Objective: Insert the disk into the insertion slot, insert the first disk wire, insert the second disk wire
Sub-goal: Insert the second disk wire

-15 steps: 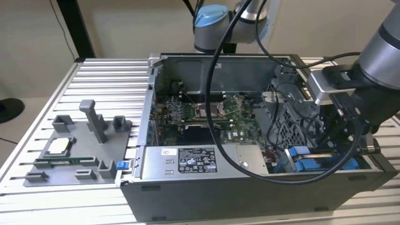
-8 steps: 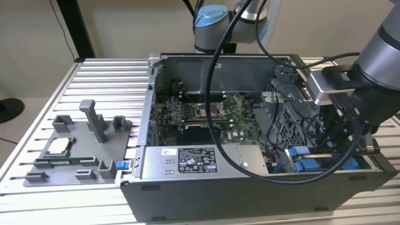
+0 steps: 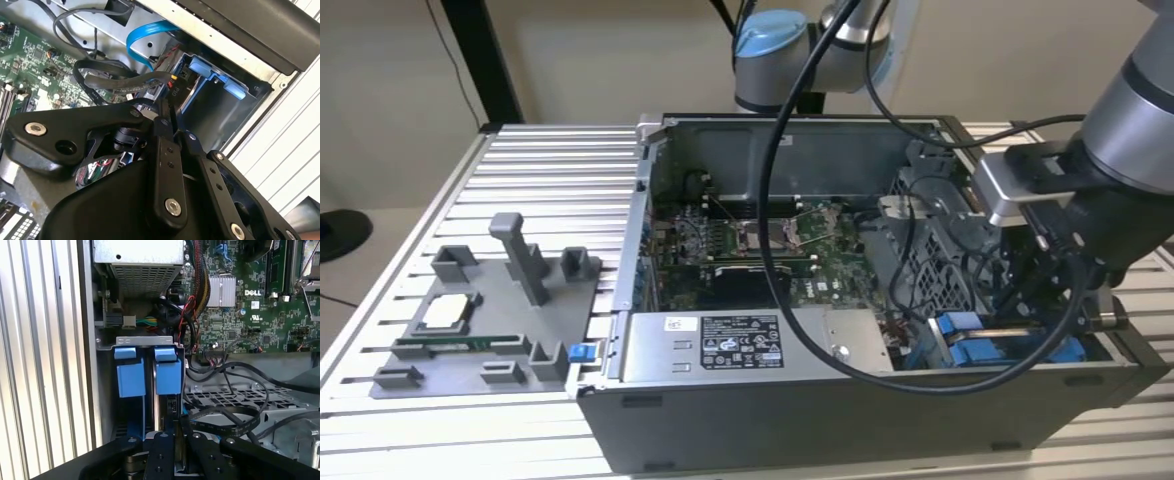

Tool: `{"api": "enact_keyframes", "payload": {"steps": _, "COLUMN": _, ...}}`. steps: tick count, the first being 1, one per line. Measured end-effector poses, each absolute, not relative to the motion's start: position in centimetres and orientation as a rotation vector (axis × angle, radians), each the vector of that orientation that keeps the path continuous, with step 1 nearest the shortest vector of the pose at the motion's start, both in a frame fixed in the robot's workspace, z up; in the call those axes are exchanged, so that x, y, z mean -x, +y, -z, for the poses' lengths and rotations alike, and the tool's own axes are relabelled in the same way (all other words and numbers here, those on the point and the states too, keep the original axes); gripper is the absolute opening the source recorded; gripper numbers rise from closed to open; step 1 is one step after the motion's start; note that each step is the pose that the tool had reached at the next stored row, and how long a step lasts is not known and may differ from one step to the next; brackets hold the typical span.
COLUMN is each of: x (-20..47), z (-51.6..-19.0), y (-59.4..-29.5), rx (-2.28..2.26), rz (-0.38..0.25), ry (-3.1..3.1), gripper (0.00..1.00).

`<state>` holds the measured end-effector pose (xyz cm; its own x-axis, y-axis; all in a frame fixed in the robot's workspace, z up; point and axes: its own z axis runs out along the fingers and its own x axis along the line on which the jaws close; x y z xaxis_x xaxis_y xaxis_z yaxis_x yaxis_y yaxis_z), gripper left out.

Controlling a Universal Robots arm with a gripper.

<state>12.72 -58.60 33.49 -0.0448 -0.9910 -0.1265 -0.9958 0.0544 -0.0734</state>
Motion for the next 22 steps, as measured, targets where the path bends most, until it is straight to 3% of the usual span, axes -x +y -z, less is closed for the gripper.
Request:
{"api": "enact_keyframes", "payload": {"steps": 6, "x": -12.7, "z": -33.4, "y": -58.6, "rx": 2.067, "rz": -0.052, "ry": 2.172, "gripper": 0.00}}
{"api": "enact_keyframes", "payload": {"steps": 7, "x": -12.7, "z": -33.4, "y": -58.6, "rx": 2.066, "rz": -0.052, "ry": 2.172, "gripper": 1.00}}
{"api": "enact_keyframes", "payload": {"steps": 22, "x": -12.6, "z": -37.2, "y": -58.6, "rx": 2.066, "rz": -0.052, "ry": 2.173, "gripper": 1.00}}
